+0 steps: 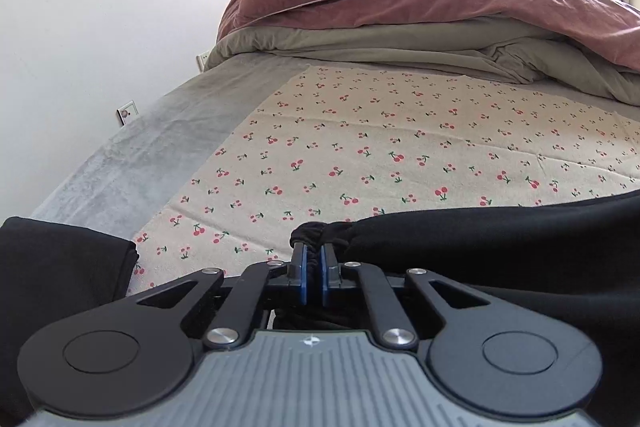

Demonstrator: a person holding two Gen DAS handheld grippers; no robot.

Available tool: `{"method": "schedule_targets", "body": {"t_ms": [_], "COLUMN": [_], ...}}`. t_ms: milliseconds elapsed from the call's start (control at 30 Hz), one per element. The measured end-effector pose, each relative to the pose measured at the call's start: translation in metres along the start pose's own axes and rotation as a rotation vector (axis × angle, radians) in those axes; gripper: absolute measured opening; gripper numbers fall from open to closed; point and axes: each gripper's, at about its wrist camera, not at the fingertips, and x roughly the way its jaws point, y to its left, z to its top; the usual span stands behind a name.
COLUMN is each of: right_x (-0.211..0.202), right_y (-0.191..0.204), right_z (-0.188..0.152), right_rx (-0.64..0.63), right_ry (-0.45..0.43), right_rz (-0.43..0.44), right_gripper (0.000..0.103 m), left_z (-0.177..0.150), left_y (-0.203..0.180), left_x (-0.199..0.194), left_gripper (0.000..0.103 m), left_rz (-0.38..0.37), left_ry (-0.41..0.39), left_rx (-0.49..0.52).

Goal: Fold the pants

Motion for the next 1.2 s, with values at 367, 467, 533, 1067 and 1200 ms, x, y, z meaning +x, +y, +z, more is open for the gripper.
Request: {"method": "schedule_targets", "body": {"t_ms": [367,467,533,1067,1200], "right_x": [0.0,-0.002,-0.003,0.005,0.008], "right_y": [0.011,0.019,0.024,0.007,-0.004], "right_z": [0.003,0.001,-0.001,0.001,0.001], "right_rx": [-0.025,-0.051,-0.061,0.027,0.072], "right_ry": [0.001,0.005,0.006,0.059,0.076], "right_rz": [0.023,0.031,0.038,0.042,0.045], "right_gripper": [0.077,0.077,0.08,0.083,0.083], "left_z": [-0.025,-0.03,-0.031,-0.022,-0.01], "left_y": [0.044,0.048,0.037,-0.032,-0.046], "left_x": [0.001,-0.023,-0.04,-0.097,-0.097], "left_gripper": [0.015,0.044,0.056,0.08,0.08], "left_rz": [-0.052,-0.148,-0.207,-0.282,-0.262], "left_ry": [0.087,0.085,0.084,0.134,0.15], "left_rx": [-0.177,-0.223,-0.218,-0.088,-0.014]}}
